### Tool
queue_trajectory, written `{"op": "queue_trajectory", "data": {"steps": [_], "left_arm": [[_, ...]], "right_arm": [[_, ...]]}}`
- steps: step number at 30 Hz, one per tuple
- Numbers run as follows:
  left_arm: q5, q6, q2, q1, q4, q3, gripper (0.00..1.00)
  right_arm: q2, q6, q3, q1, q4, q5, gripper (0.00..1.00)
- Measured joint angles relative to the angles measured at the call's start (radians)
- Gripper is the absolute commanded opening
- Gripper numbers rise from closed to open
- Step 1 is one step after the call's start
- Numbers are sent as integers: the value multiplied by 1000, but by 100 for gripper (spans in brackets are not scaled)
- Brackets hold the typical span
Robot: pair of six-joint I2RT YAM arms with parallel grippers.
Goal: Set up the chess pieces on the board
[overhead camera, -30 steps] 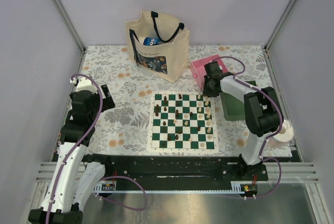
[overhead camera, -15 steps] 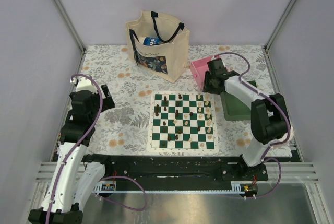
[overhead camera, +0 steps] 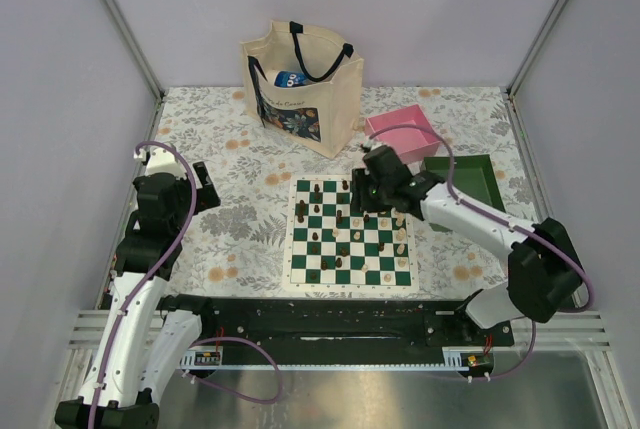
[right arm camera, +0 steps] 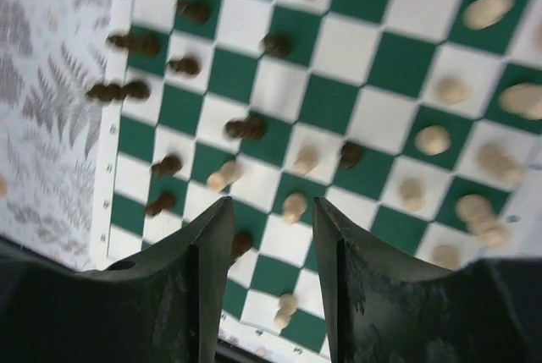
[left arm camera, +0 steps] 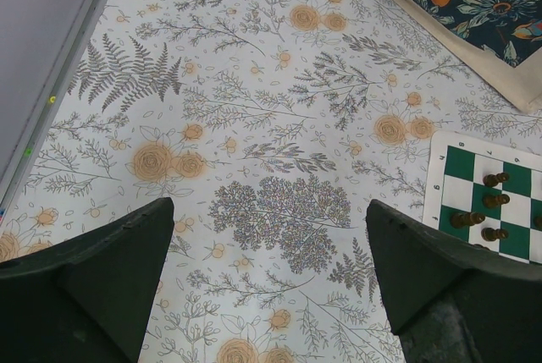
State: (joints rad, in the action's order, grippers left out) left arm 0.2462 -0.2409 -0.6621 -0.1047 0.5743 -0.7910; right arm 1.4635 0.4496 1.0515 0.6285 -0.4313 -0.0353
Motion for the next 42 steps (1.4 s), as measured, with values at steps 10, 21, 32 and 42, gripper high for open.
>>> {"op": "queue_trajectory", "data": {"steps": [10, 21, 32, 42], "left_arm": [[0, 0, 0, 1, 0, 0, 99], [0, 0, 0, 2, 0, 0, 99], [0, 0, 0, 2, 0, 0, 99], [0, 0, 0, 2, 0, 0, 99]], "right_arm": [[77, 112, -24, 233, 23, -9, 51], [225, 161, 31, 246, 19, -50, 50], [306, 171, 61, 247, 25, -54, 45], [316, 167, 81, 247, 24, -77, 32]]}}
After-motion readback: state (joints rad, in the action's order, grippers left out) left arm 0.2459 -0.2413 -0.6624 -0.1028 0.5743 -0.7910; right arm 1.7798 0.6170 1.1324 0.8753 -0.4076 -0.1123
